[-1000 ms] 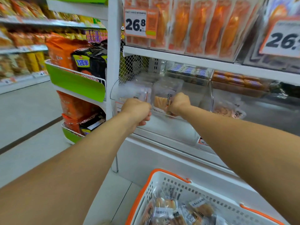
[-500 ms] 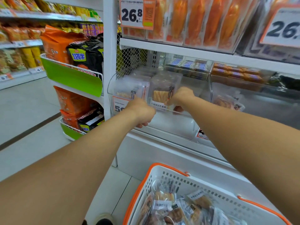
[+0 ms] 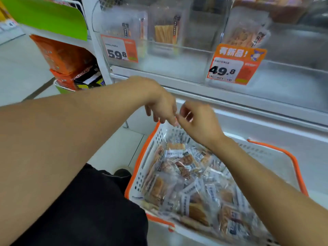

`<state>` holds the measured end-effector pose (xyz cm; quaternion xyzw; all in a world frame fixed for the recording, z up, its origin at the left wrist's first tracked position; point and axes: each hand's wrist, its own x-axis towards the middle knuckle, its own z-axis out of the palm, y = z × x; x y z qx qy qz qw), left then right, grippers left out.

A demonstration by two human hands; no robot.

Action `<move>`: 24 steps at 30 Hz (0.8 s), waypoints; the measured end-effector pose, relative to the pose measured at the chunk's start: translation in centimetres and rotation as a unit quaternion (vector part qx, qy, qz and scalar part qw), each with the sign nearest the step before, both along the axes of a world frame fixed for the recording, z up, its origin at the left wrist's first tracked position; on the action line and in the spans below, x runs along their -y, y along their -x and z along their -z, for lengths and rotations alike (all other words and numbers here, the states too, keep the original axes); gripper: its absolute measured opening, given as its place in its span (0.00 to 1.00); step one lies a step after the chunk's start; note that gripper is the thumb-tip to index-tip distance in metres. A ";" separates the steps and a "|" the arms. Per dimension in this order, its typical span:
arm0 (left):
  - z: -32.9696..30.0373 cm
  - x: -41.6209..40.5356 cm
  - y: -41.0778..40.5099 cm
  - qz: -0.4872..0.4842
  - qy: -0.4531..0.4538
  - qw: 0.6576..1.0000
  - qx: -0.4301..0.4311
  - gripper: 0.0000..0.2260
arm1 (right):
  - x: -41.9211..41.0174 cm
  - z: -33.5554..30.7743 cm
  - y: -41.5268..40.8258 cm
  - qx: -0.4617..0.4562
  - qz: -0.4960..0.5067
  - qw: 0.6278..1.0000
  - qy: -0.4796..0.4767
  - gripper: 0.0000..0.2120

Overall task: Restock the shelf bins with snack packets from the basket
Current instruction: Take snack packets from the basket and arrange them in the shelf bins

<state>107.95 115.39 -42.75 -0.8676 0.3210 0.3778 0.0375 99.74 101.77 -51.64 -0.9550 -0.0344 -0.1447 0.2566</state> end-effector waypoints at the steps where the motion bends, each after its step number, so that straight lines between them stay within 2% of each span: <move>1: 0.9 0.5 0.7 0.023 -0.009 1.000 0.005 0.14 | 0.1 2.2 1.3 -0.114 -0.040 0.993 0.002 0.08; 3: 2.7 1.4 2.2 0.070 -0.042 0.996 0.020 0.18 | -0.3 5.9 3.6 -0.291 -0.085 0.953 -0.007 0.12; 4: 3.6 1.9 3.0 0.095 -0.066 0.993 0.027 0.19 | -0.8 7.5 4.5 -0.335 -0.077 0.939 -0.028 0.15; 7: 5.1 3.0 5.4 0.162 -0.136 0.977 0.042 0.22 | -2.9 11.1 7.0 -0.405 -0.040 0.910 -0.075 0.20; 9: 5.3 3.6 6.5 0.181 -0.143 0.973 0.027 0.22 | -4.5 12.8 8.4 -0.417 -0.041 0.901 -0.112 0.14; 11: 4.9 4.2 6.9 0.198 -0.130 0.971 0.018 0.23 | -4.8 13.1 8.8 -0.428 -0.017 0.872 -0.237 0.12; 13: 3.8 4.5 6.7 0.192 -0.105 0.976 0.025 0.24 | -3.0 11.7 8.0 -0.443 0.015 0.822 -0.357 0.18; 16: 1.9 4.3 5.6 0.157 -0.068 0.984 0.058 0.30 | 1.7 7.2 6.3 -0.414 -0.034 0.806 -0.423 0.19; 18: 1.0 3.9 4.5 0.131 -0.049 0.988 0.067 0.40 | 4.3 3.3 5.9 -0.365 -0.051 0.790 -0.490 0.20; 20: 0.2 3.6 3.7 0.096 -0.007 0.995 0.039 0.50 | 6.5 -0.5 5.9 -0.297 -0.063 0.770 -0.561 0.25; 21: -0.4 3.5 3.5 0.076 0.033 0.996 0.012 0.51 | 7.3 -2.3 6.0 -0.258 -0.083 0.767 -0.581 0.27; 22: -1.0 3.5 3.3 0.050 0.082 0.995 -0.026 0.49 | 8.0 -4.0 6.2 -0.222 -0.100 0.769 -0.591 0.29; 24: -2.2 3.8 3.1 -0.003 0.183 0.977 -0.113 0.34 | 8.8 -6.7 6.3 -0.147 -0.111 0.786 -0.590 0.27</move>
